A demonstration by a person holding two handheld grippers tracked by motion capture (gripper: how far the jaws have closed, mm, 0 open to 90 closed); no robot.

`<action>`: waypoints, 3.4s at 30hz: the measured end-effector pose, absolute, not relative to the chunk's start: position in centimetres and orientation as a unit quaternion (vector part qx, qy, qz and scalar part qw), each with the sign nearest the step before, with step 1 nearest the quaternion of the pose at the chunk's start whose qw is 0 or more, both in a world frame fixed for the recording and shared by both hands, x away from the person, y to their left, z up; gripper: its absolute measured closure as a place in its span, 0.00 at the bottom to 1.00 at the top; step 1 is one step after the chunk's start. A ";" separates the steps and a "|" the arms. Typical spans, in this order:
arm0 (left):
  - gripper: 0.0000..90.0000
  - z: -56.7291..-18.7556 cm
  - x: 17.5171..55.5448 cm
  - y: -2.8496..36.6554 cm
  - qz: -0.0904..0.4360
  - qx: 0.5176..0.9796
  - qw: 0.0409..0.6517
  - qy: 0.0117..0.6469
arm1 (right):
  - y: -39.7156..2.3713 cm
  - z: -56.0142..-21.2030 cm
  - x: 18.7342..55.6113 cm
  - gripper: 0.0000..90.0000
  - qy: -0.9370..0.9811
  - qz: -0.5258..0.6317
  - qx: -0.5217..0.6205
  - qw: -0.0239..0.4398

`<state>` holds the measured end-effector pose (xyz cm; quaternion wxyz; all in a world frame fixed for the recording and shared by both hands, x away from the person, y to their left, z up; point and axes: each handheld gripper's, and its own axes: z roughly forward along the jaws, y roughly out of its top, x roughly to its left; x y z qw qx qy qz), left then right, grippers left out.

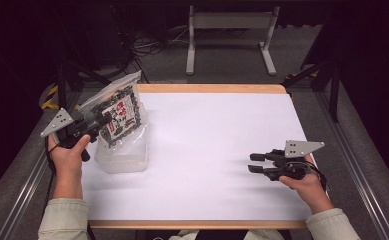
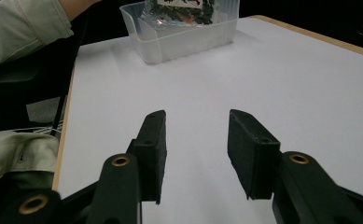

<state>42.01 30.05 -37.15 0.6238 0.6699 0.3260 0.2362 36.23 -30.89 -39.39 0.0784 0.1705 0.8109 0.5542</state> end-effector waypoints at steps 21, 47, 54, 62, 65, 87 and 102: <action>0.80 -39.5 41.6 31.2 0.213 0.674 0.607 0.363 | -30.4 -39.6 36.4 0.64 0.813 0.552 0.168 0.074; 0.63 -40.0 42.4 32.3 0.182 0.654 0.617 0.397 | -30.6 -39.6 36.6 0.61 0.811 0.555 0.171 0.072; 0.24 -39.7 42.1 32.7 0.198 0.628 0.628 0.415 | -30.7 -39.6 36.6 0.60 0.810 0.556 0.172 0.074; 0.11 -38.6 40.8 32.9 0.220 0.621 0.635 0.404 | -30.6 -39.6 36.7 0.58 0.810 0.556 0.172 0.075; 0.10 -38.0 40.1 33.0 0.229 0.621 0.632 0.402 | -30.6 -39.5 36.8 0.57 0.808 0.558 0.172 0.076; 0.05 -35.3 32.4 32.0 0.278 0.661 0.578 0.389 | -31.0 -38.9 37.4 0.52 0.793 0.575 0.184 0.081; 0.04 -34.7 30.2 24.5 0.209 0.730 0.581 0.294 | -33.5 -38.6 36.4 0.39 0.775 0.582 0.222 0.105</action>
